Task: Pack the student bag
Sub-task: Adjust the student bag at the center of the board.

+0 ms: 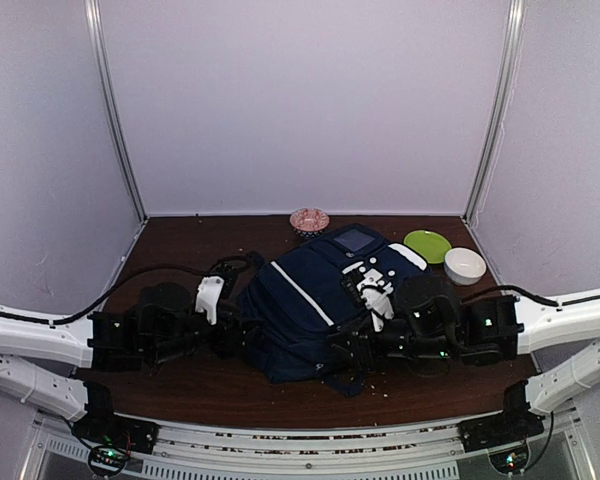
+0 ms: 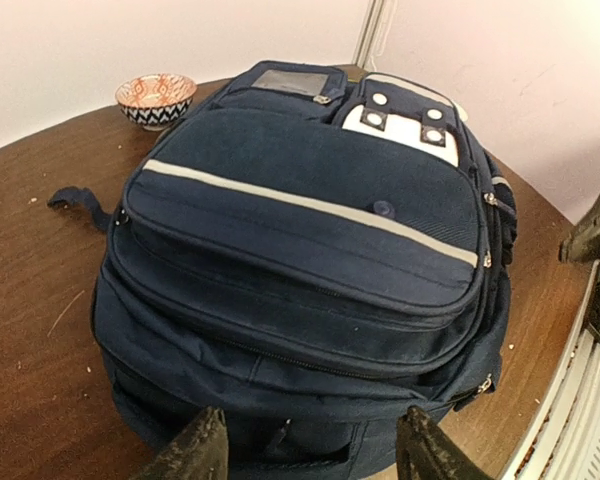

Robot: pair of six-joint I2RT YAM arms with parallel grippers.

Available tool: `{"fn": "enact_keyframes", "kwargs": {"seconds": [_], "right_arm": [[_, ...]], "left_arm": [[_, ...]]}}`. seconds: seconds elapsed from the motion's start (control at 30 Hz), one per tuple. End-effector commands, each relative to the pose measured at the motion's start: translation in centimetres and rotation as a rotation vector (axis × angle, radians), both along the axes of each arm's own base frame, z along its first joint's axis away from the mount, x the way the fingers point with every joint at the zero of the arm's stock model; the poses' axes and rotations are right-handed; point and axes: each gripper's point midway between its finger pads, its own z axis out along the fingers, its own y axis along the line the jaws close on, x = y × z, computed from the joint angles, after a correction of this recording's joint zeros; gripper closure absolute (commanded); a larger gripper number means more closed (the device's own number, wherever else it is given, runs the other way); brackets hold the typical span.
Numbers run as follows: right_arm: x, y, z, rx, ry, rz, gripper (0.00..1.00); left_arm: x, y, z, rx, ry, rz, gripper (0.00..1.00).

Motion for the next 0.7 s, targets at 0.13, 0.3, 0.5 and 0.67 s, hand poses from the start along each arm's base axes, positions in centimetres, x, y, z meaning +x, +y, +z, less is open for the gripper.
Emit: {"fn": "enact_keyframes", "kwargs": {"seconds": [0.13, 0.3, 0.5, 0.67], "right_arm": [[1.4, -1.4, -2.7, -0.38, -0.105, 0.091, 0.52], [1.0, 0.6, -2.7, -0.439, -0.144, 0.167, 0.5], [1.7, 2.2, -5.2, -0.545, -0.144, 0.172, 0.54], [2.3, 3.3, -6.0, -0.582, -0.146, 0.165, 0.67]], "left_arm": [[0.5, 2.3, -0.8, -0.133, 0.099, 0.142, 0.02], [0.1, 4.1, -2.2, -0.186, 0.149, 0.203, 0.02], [-0.4, 5.0, -3.1, -0.181, 0.175, 0.211, 0.02], [-0.6, 5.8, -2.4, -0.177, 0.156, 0.209, 0.02]]}}
